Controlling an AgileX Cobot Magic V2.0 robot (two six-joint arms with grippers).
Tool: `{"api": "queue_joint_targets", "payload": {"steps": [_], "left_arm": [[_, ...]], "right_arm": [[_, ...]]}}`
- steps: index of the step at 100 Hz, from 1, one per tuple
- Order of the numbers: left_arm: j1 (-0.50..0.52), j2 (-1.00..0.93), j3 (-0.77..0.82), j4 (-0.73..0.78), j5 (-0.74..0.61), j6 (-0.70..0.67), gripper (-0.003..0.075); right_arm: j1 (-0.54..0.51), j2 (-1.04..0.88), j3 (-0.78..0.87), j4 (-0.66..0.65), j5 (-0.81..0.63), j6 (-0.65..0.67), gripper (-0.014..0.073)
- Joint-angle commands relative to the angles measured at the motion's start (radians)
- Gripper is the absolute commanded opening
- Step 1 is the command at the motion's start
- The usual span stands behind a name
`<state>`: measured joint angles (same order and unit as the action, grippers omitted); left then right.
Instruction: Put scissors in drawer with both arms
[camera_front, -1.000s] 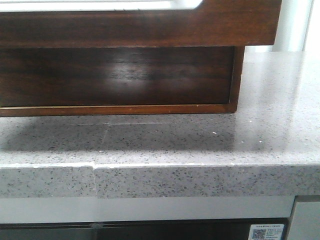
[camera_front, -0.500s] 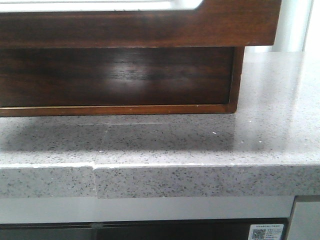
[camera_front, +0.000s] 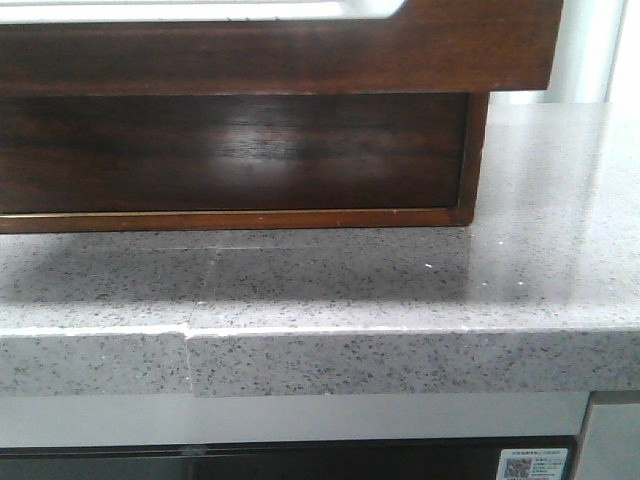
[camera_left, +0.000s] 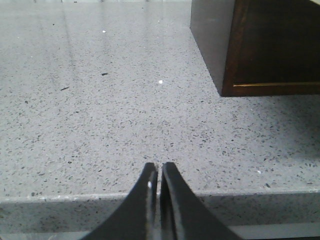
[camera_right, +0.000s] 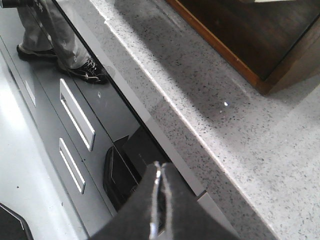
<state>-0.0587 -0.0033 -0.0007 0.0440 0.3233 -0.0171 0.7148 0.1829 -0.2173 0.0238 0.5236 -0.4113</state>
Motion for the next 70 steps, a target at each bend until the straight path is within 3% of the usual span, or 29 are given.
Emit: {"api": "queue_joint_targets", "payload": {"steps": [1,70], "left_arm": [[0.003,-0.03,0.022,-0.01,-0.069,0.003,-0.0022],[0.003,-0.03,0.022,-0.01,-0.069,0.003,-0.0022]], "right_arm": [[0.002,0.008,-0.024,-0.002,-0.069,-0.002,-0.0048],[0.002,0.008,-0.009,-0.002,-0.069,-0.002,-0.0048]]}}
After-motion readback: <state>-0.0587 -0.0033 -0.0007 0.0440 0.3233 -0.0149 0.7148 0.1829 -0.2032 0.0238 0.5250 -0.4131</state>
